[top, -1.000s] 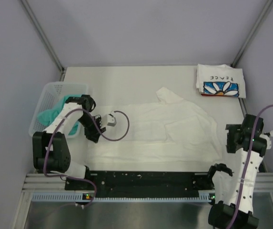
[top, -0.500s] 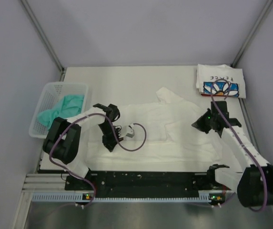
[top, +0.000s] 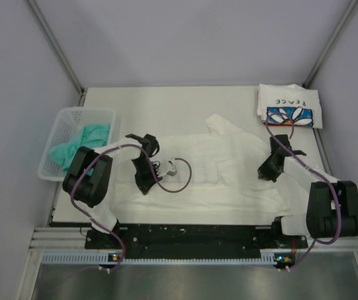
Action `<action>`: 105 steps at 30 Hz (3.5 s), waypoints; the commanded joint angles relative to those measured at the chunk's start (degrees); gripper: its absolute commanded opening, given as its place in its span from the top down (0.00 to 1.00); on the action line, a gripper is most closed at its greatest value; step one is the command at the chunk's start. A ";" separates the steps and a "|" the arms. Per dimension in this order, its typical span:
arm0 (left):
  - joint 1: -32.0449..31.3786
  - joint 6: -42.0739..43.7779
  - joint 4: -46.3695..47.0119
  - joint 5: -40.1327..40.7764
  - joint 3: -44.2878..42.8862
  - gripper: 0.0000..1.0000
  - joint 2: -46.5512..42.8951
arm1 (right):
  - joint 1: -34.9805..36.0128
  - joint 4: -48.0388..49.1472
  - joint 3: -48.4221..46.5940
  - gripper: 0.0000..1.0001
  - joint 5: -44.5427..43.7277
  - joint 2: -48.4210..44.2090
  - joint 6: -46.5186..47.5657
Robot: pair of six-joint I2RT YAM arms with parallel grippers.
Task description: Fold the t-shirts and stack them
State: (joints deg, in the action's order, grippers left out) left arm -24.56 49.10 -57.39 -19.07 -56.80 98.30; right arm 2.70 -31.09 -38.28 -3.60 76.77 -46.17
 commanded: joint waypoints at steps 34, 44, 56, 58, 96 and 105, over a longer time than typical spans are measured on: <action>16.73 -1.29 -0.62 4.84 -31.25 0.81 10.14 | -3.76 -3.27 -3.88 1.00 -0.72 -4.52 13.02; 18.58 -2.08 -3.96 6.15 -48.48 0.59 20.25 | 0.73 -2.75 -37.88 0.38 5.61 9.42 27.10; 21.30 -8.84 -3.26 5.27 -60.71 0.48 32.03 | 6.17 -5.91 -79.73 0.28 6.77 52.66 28.25; 21.74 -9.20 -3.26 4.75 -62.11 0.46 33.53 | 6.79 -5.91 -84.13 0.29 7.89 57.59 27.63; 22.62 9.60 -3.87 -6.32 -33.83 1.00 7.35 | 9.96 -4.68 -27.50 1.00 8.35 3.25 25.79; 22.45 19.88 -8.00 -9.58 -24.34 1.00 3.39 | 10.04 -11.89 -4.46 1.00 4.30 -24.72 12.54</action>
State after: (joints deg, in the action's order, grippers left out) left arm -2.24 61.87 -63.18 -26.04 -85.60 104.73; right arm 12.27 -40.58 -48.75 2.79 60.93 -24.82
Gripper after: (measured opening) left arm 0.015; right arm 0.024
